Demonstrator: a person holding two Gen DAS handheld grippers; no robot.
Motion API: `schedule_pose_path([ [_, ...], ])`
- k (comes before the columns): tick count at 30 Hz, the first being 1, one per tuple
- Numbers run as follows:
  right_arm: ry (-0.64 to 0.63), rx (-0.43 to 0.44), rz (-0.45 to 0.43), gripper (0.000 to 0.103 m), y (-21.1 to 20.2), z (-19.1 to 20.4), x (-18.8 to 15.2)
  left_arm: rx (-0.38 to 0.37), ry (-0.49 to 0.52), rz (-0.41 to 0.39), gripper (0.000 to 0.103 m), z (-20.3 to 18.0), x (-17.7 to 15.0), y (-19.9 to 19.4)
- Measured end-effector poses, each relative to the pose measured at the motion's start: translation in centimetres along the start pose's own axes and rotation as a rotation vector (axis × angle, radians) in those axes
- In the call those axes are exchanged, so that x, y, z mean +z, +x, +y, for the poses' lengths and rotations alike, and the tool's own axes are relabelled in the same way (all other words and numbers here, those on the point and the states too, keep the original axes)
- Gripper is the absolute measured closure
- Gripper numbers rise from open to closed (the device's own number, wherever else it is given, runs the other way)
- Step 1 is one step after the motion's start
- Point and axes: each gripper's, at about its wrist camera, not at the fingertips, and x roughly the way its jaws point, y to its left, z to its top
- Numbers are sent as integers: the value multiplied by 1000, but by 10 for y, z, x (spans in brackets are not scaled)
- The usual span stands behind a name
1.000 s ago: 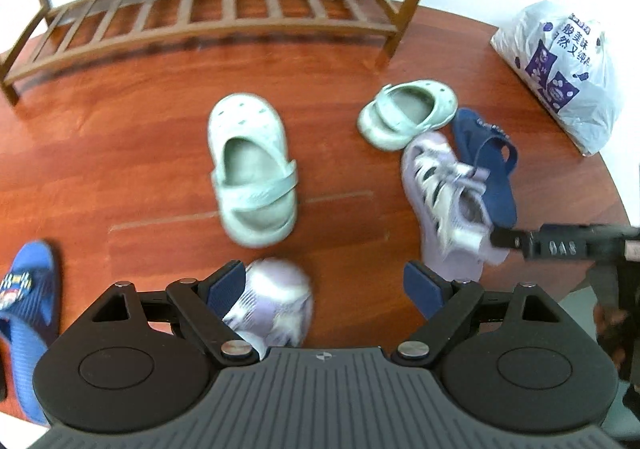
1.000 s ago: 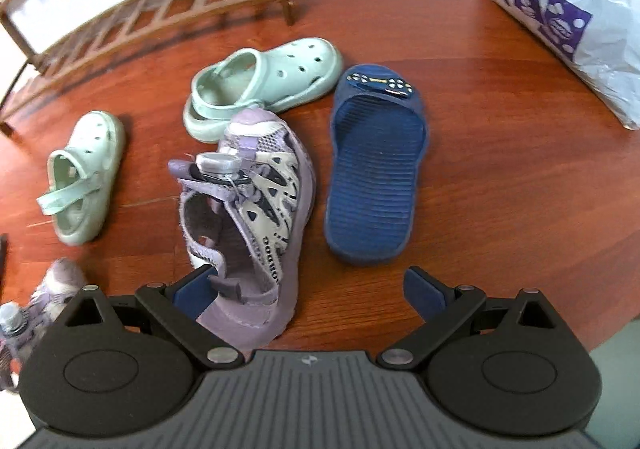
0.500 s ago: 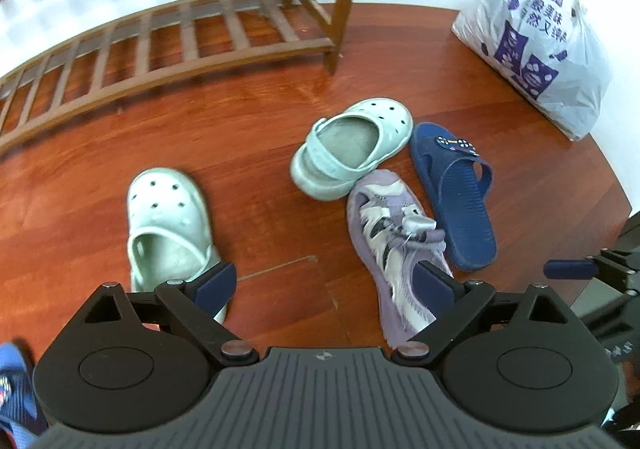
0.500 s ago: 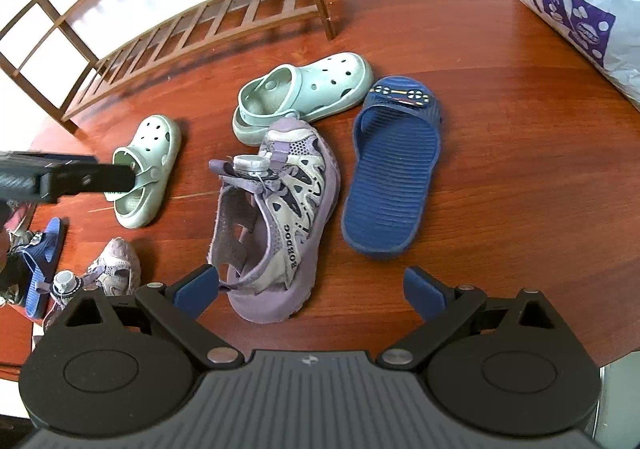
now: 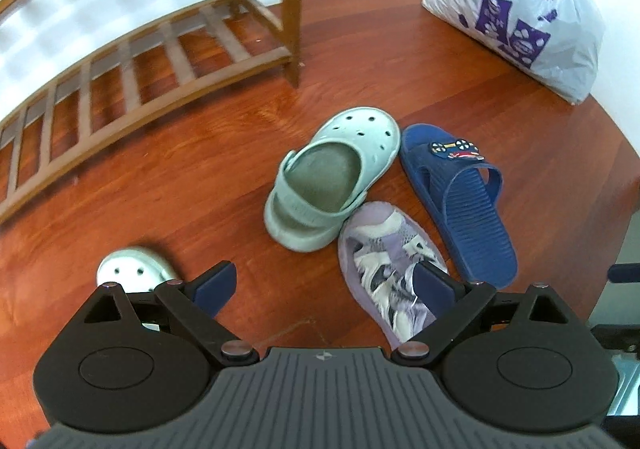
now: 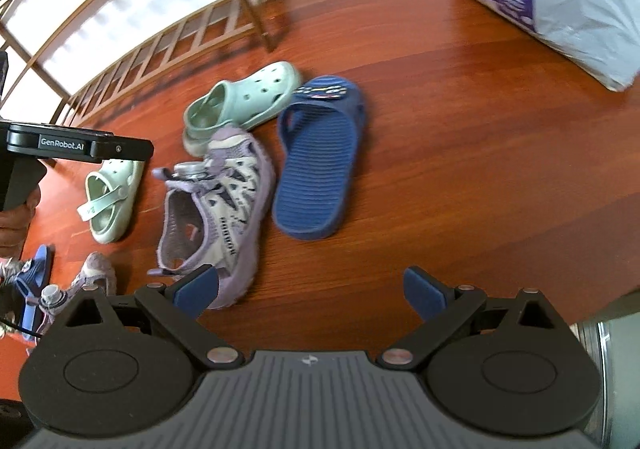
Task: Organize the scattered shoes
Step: 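Grasp the lavender sneaker again with the left tool and move it beside its pair, then move the left tool to the mint-green clog and grasp it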
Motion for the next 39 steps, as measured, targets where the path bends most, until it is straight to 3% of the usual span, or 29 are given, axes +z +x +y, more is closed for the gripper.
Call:
schedule_pose_path([
  [10, 78, -46, -24, 3, -12, -26, -11, -59, 99, -14, 7, 0, 30, 35],
  [21, 167, -96, -40, 3, -20, -49, -22, -73, 169, 38, 7, 0, 60, 83],
  [32, 252, -136, -45, 3, -26, -65, -35, -104, 163, 78, 7, 5, 75, 120],
  [39, 286, -144, -47, 3, -27, -70, -39, -124, 155, 91, 15, 7, 77, 133],
])
